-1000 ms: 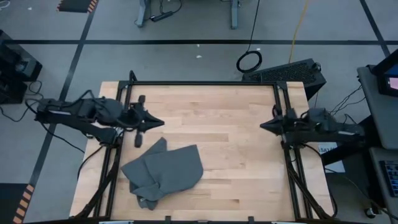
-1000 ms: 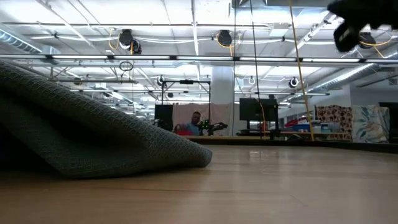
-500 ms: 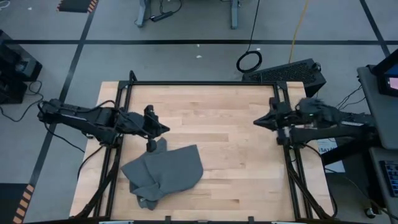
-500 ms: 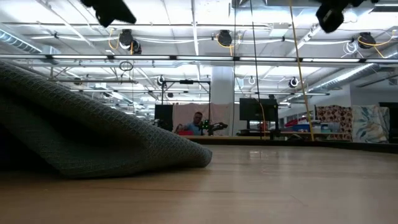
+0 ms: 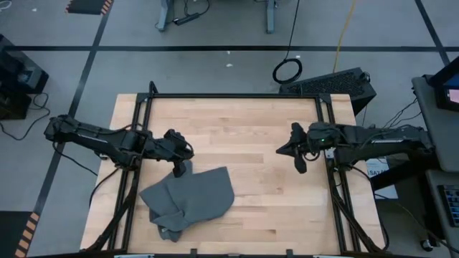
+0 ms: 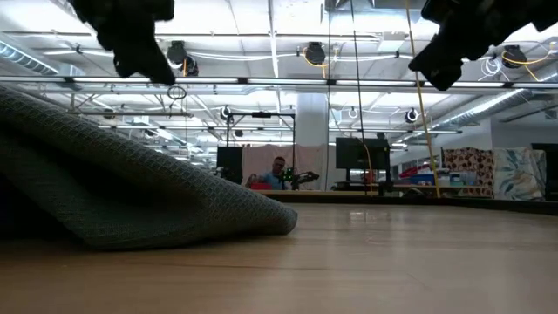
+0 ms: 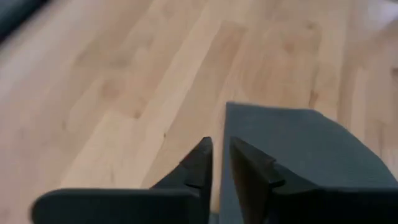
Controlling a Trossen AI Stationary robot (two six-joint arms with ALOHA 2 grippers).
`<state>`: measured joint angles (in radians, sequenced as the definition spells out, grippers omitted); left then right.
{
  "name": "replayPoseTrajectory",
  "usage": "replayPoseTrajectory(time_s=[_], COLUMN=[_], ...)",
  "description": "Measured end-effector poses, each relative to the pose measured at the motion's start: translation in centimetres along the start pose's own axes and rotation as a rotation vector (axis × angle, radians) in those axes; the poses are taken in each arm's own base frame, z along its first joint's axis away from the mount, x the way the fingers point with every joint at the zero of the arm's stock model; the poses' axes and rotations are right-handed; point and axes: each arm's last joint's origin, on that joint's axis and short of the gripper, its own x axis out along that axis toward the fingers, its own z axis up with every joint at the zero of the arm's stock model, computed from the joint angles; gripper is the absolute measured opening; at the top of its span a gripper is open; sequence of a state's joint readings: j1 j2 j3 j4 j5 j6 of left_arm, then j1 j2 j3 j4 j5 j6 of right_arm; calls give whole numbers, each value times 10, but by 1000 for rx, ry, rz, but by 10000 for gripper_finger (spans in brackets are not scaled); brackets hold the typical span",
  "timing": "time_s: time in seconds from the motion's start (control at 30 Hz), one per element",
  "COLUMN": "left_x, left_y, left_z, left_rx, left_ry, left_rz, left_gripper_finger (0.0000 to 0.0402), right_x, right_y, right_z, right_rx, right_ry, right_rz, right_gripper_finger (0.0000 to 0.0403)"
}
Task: Roll towel into tight, uniform cylinder
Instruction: Roll the towel
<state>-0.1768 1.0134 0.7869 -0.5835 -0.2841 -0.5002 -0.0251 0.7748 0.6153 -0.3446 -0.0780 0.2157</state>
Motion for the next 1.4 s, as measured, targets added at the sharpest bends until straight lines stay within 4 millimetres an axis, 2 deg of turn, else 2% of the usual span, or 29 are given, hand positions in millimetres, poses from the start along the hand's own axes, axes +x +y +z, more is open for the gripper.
replayPoseTrajectory(time_s=[0.13,0.23,0.43,0.7,1.07,1.2,1.4], left_x=[16,28,51,64,99,112,120], left_y=[2,2,-1,8,5,4,4], left_z=[-10,-17,-25,-40,-56,-63,-64], left_rx=[-93,-113,-109,-324,-374,-407,-407], left_ry=[48,84,169,338,463,491,440], left_rz=[76,126,188,305,367,401,439], left_gripper_finger=[119,137,141,141,145,179,245], right_x=[12,20,33,45,57,62,67], right_y=[2,5,13,21,25,25,25], right_z=[-12,-20,-41,-63,-68,-69,-71], right_rx=[-15,-31,-56,-100,-143,-144,-140], right_ry=[6,-8,6,33,4,17,27], right_rz=[27,58,119,181,205,202,200], right_gripper_finger=[0,0,0,0,0,0,0])
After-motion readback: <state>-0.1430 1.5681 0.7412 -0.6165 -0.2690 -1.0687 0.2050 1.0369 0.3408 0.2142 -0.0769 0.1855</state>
